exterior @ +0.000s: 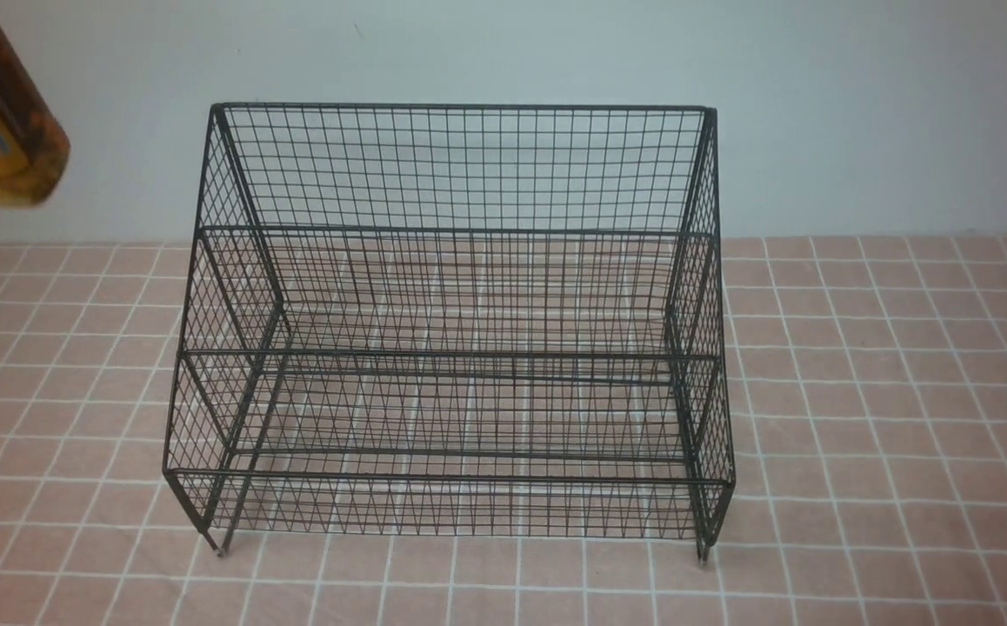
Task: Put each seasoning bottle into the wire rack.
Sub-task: Use the left arm to put the condiment bottle back on the shelf
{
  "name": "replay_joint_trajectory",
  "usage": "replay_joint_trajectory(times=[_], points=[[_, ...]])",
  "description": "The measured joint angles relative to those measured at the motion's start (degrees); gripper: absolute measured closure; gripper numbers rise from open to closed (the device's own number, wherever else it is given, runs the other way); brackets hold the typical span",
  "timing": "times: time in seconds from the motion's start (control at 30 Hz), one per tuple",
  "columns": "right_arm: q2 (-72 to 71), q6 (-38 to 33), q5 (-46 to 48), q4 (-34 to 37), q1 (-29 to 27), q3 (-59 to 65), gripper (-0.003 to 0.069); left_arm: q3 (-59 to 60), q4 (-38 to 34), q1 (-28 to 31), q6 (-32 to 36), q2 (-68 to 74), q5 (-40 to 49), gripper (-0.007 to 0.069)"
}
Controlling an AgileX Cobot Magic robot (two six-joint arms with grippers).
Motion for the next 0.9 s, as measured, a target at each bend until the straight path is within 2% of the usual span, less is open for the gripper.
replay_joint_trajectory(times=[0.23, 0.43, 0.57, 0.7, 0.9], points=[[0.0, 0.0, 0.0, 0.0, 0.0, 0.0, 0.0673, -1.5, -3.0, -2.5, -1.1, -1.8, 6.9, 0.0323], [0.0, 0.0, 0.0, 0.0, 0.0, 0.0, 0.0673, -1.4, -9.2, -10.6, -0.2, -1.2, 6.3, 0.0323], [0.0, 0.0, 0.0, 0.0, 0.0, 0.0, 0.0673, -1.4, -13.3, -16.0, 2.8, -0.2, 2.3, 0.0323], [0.0, 0.0, 0.0, 0.0, 0.0, 0.0, 0.0673, -1.4, -19.6, -21.6, 11.1, 3.6, -7.0, 0.0323], [0.0, 0.0, 0.0, 0.0, 0.0, 0.0, 0.0673, -1.4, -23.1, -24.6, 14.9, 8.9, -14.8, 0.0323]])
